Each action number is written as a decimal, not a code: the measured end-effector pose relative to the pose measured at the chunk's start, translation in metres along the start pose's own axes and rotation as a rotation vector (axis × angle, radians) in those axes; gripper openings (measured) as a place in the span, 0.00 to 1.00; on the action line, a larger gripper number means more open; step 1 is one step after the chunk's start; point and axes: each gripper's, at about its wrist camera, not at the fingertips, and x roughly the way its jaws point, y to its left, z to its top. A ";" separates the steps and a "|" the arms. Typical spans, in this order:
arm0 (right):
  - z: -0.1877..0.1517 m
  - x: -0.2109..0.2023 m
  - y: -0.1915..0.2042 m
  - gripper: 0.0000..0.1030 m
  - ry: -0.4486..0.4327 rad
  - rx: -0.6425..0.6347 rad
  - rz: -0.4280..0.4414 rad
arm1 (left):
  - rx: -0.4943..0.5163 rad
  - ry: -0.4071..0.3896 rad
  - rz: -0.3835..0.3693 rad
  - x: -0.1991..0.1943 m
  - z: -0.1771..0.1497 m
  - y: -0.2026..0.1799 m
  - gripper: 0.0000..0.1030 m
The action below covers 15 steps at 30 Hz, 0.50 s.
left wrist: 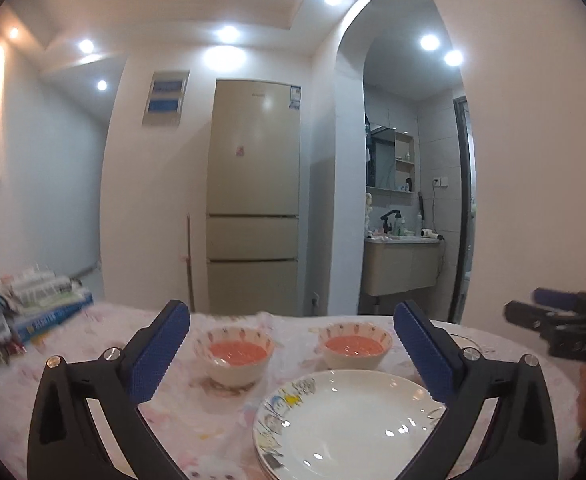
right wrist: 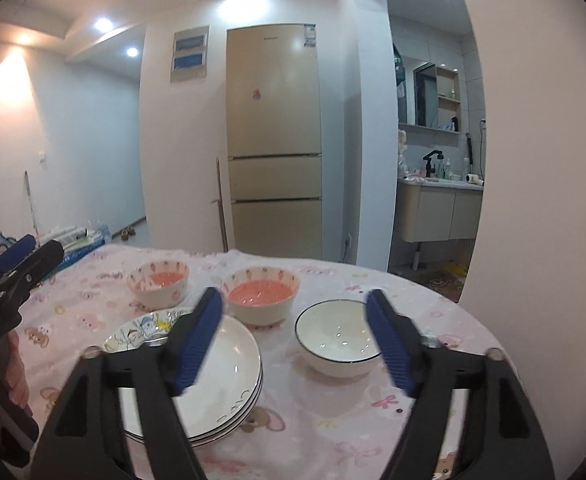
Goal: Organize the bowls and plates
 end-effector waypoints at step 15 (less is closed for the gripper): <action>0.022 -0.046 -0.045 1.00 -0.181 0.032 -0.054 | 0.008 -0.021 -0.002 -0.009 0.043 -0.022 1.00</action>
